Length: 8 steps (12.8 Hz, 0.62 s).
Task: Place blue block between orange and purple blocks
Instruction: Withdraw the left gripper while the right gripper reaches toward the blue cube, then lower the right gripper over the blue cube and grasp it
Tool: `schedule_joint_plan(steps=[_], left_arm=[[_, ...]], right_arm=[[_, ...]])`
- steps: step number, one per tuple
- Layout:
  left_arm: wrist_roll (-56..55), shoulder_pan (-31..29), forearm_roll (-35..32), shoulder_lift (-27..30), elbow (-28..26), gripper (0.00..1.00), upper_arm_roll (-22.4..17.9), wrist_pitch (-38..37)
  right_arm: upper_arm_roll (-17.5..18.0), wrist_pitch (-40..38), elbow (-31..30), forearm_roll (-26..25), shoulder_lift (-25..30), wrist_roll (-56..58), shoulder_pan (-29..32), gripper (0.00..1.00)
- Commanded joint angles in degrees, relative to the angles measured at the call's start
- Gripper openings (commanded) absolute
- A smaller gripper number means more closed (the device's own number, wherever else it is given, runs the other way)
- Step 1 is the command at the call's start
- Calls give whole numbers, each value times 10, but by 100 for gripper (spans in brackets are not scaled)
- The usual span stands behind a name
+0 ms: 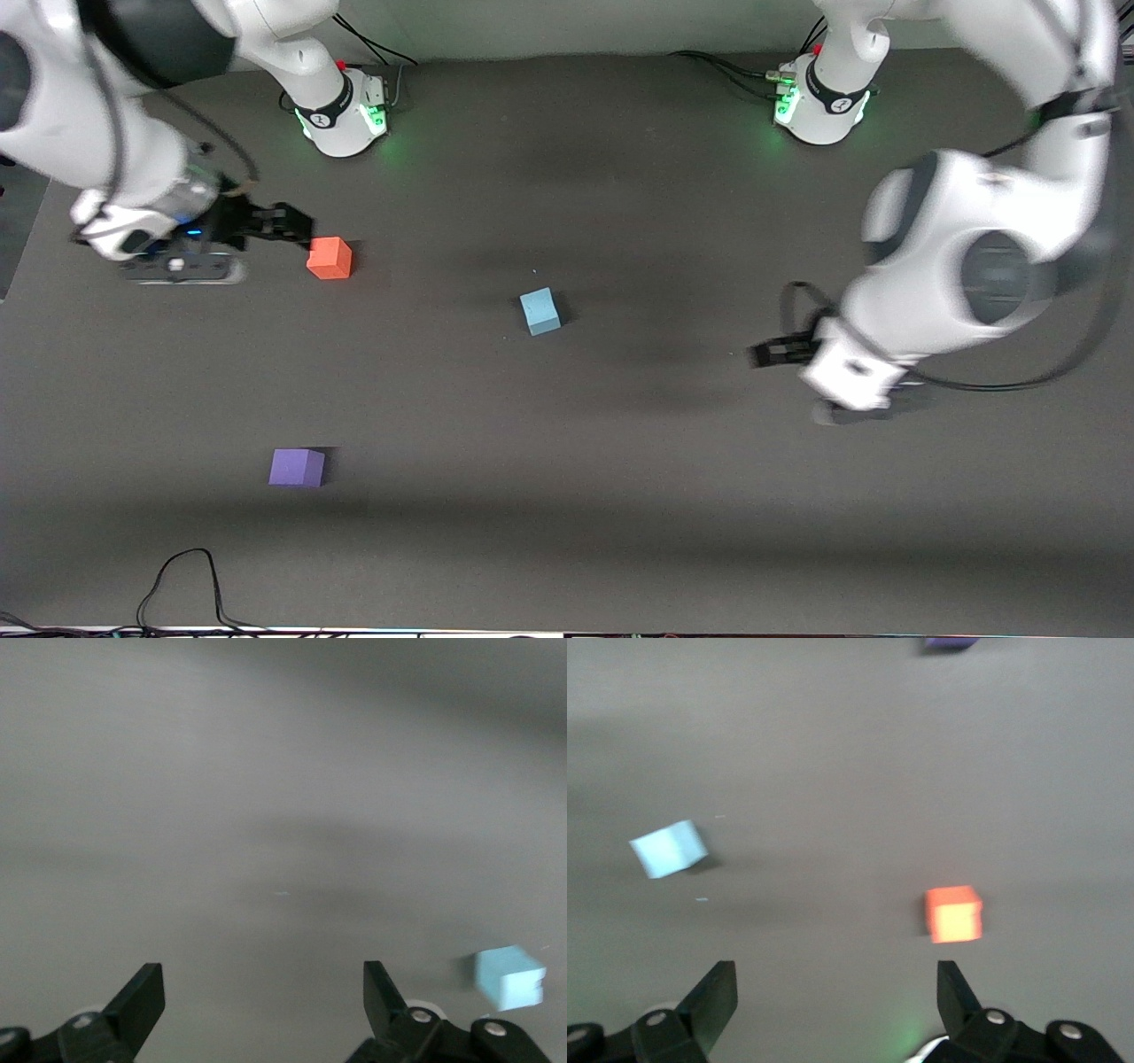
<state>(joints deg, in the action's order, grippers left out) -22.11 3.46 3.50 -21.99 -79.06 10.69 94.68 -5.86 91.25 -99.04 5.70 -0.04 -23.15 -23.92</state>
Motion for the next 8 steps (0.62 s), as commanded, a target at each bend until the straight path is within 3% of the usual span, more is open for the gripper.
schedule_joint_plan(steps=[1, 3, 8], left_arm=[[123, -76, 5, 65, -41, 100, 8, -45], [178, -114, 5, 112, -70, 100, 8, -53], [200, -137, -15, 213, -131, 100, 6, -53]], right_arm=[[-5, -6, 63, 49, -53, -73, -69, 100], [-5, -3, 94, 52, -95, -100, -139, 100], [-4, 75, 84, 77, -160, -132, -201, 100]])
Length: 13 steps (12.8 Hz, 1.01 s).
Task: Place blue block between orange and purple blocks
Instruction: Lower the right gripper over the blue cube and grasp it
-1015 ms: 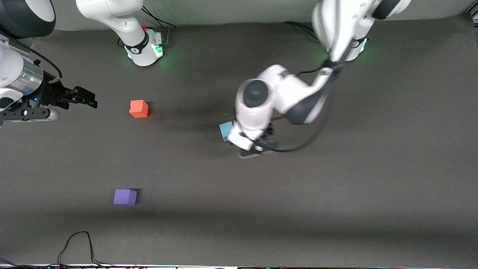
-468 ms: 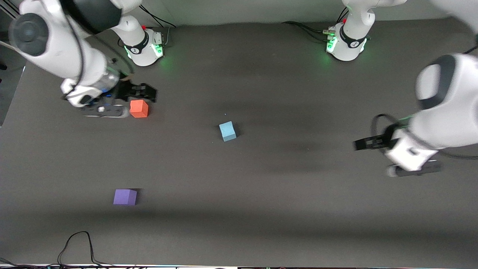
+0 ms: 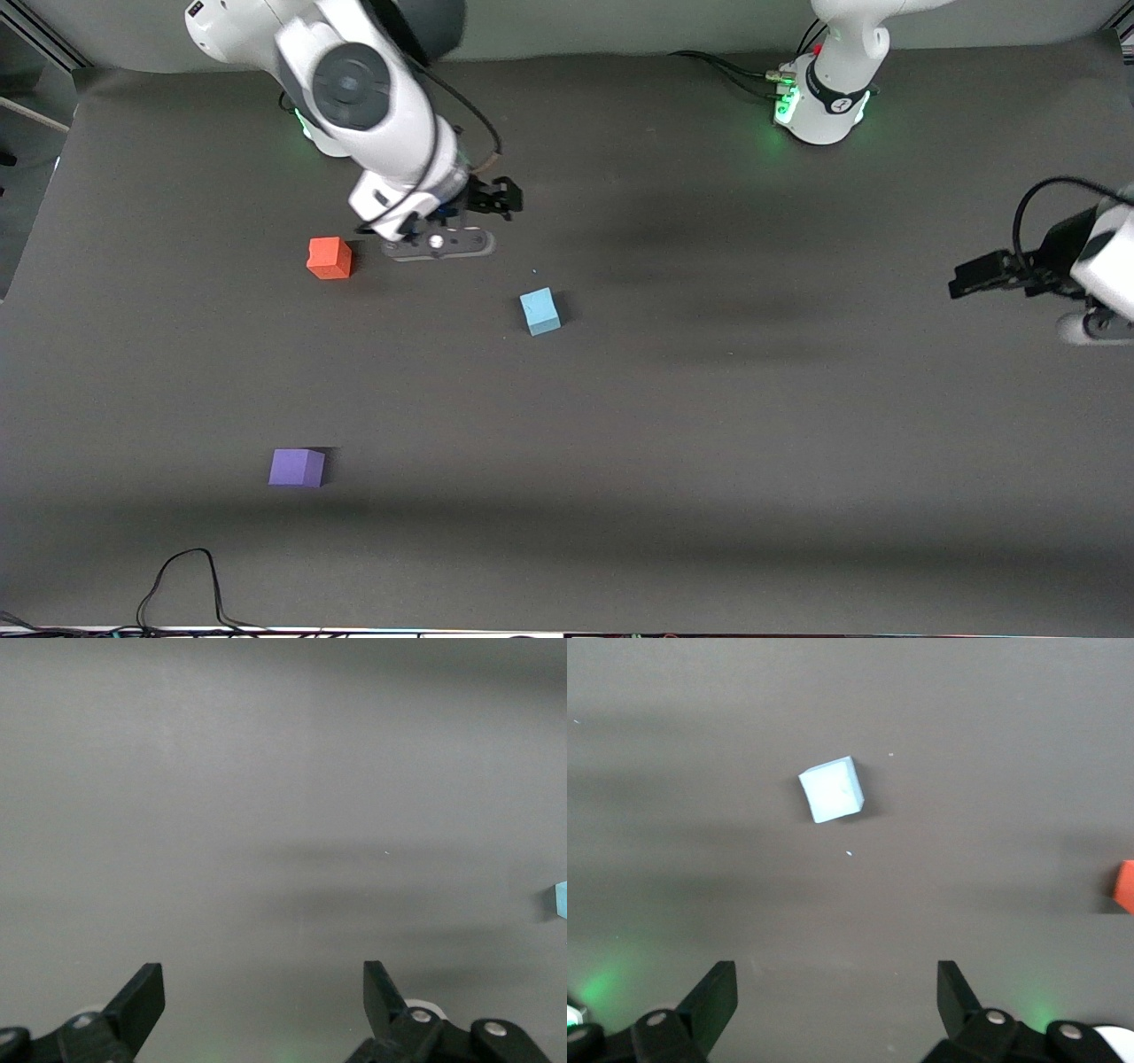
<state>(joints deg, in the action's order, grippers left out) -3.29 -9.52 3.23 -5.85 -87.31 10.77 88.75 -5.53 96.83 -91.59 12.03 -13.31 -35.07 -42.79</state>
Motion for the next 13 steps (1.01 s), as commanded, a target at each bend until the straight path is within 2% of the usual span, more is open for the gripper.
schedule_joint_plan(steps=[1, 4, 5, 6, 7, 9, 11, 13], left_arm=[[11, -8, -16, 64, -58, 100, 6, 8], [11, -2, -16, 69, -54, 100, -2, 12], [11, 28, -16, 71, -52, 100, -40, 9], [11, 82, -16, 69, -47, 100, -89, 8], [12, 110, -17, 69, -46, 100, -117, 9], [12, 119, -18, 70, -46, 100, -126, 11], [14, 135, -48, 70, -46, 100, -126, 11], [14, 135, -48, 69, -46, 100, -126, 11]], right_arm=[[-7, 45, -1, 13, -41, -14, -26, 100], [-8, 155, -46, 12, -84, -23, -48, 100], [-8, 188, -60, 7, -100, -31, -51, 100], [-8, 216, -77, 5, -112, -28, -50, 100], [-9, 243, -92, 0, -125, -25, -51, 100], [-9, 297, -121, -24, -150, -25, -54, 100], [-11, 335, -130, -25, -179, -28, -68, 100], [-11, 365, -130, -25, -203, -32, -71, 100]])
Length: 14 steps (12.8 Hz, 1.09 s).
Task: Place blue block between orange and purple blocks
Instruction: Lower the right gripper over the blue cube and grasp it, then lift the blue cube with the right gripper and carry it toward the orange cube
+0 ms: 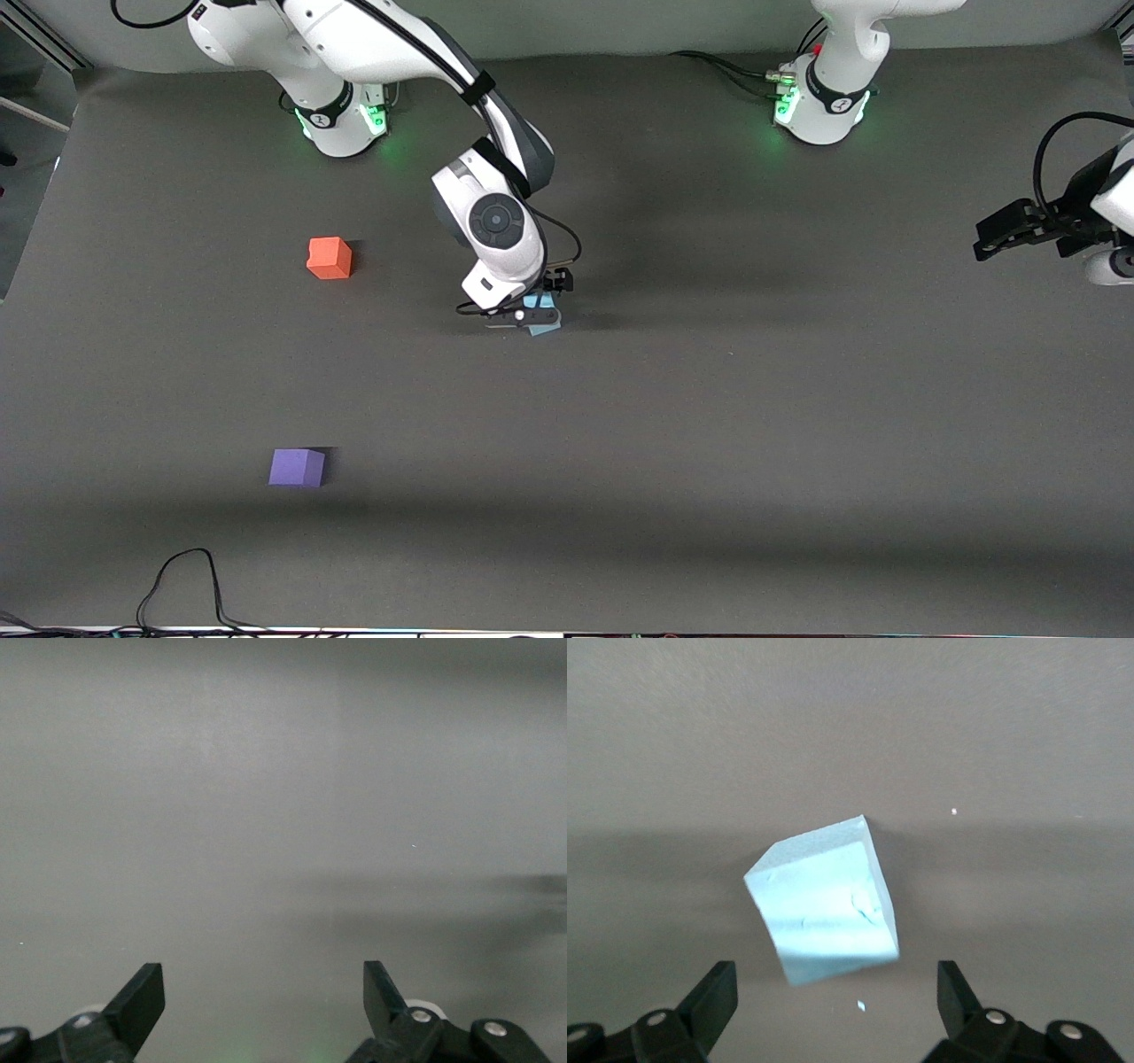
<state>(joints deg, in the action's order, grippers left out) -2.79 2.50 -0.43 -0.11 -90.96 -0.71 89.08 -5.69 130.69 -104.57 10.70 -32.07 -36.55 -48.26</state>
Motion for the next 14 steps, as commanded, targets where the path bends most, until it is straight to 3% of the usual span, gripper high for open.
schedule_joint_plan(steps=[1, 11, 14], left_arm=[[9, 12, -10, 12, -10, 100, -11, 7], [18, 8, -5, 14, -14, 100, -12, 7], [18, 8, -5, 14, -14, 100, -12, 7]], right_arm=[[-10, 32, 0, -10, -20, -23, -24, 100], [-13, 42, 7, -26, -36, -24, -19, 98], [-14, 42, 8, -27, -37, -19, -19, 71]])
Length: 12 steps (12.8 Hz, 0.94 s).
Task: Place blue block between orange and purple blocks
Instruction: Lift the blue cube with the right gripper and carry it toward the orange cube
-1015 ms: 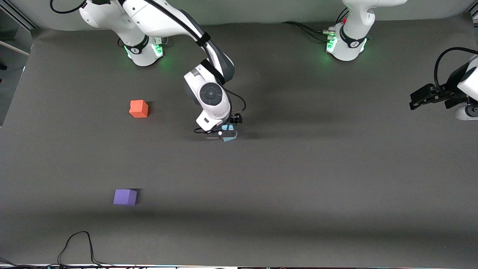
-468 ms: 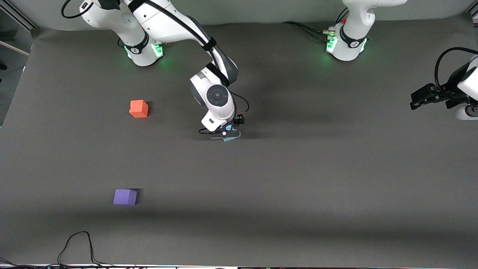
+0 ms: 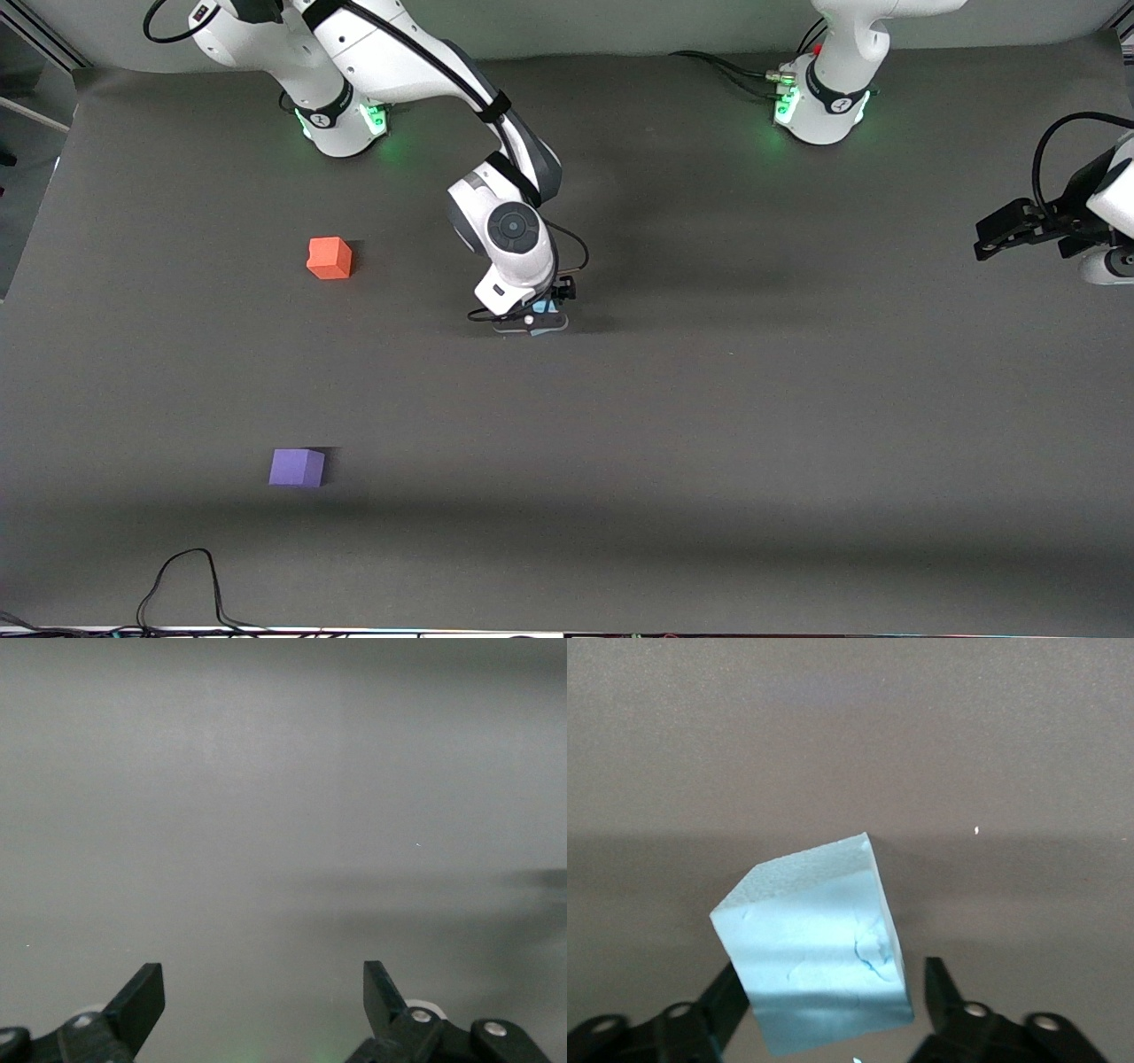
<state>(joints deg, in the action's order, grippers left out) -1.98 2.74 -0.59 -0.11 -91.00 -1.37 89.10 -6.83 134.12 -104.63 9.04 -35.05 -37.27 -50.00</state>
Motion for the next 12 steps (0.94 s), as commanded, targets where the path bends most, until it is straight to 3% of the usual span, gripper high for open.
schedule_joint_plan(steps=[1, 2, 5, 9, 12], left_arm=[[10, 5, -4, 14, -14, 100, -6, 7], [10, 5, -4, 14, -14, 100, -7, 9], [19, 1, -4, 14, -14, 100, -7, 8], [23, -9, 3, 14, -15, 100, -7, 6], [24, -16, 15, 15, -15, 100, -7, 5]], right_arm=[[-3, 8, 8, -10, -7, -11, -2, 61], [-3, 8, 8, -10, -6, -11, -2, 53], [-32, -37, 10, -42, 38, 2, 0, 50], [-78, -299, 107, -34, 153, 69, 14, 50], [-85, -410, 168, -1, 229, 92, 51, 50]])
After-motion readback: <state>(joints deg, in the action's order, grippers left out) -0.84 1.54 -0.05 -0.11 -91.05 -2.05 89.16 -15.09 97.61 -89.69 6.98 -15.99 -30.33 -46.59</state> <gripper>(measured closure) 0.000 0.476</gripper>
